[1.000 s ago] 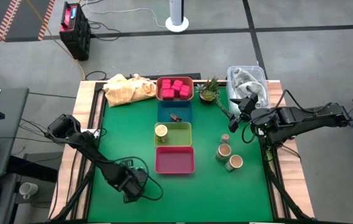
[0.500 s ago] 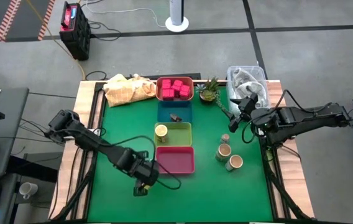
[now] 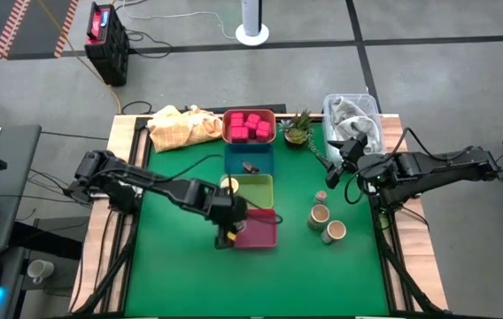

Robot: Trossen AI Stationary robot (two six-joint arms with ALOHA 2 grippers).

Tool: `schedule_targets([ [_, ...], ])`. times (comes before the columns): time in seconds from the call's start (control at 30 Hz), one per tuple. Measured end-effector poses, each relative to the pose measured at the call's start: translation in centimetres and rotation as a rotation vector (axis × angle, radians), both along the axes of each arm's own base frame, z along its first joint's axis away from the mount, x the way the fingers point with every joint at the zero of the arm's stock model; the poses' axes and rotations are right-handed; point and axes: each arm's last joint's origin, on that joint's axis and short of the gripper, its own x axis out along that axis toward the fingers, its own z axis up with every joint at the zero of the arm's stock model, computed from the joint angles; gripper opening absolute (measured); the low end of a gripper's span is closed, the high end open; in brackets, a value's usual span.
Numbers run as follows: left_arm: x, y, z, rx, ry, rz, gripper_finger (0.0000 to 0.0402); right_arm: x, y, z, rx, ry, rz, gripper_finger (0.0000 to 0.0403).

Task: Sort spices by type
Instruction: Put the left brown seasoning bottle into the red bin

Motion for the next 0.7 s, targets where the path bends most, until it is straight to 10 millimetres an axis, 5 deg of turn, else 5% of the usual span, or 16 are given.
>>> schedule_targets([
  [0.23,1.0,0.9,-0.6,0.000,-0.043,0.014,0.0184,0.0,0.0,0.0,-0.001,0.002,0.000,0.0315],
  [0.7,2.9,0.2,-6.9,0.047,0.163,-0.059,0.0185,0.0,0.0,0.0,0.003,0.001,-0.001,0.0315],
])
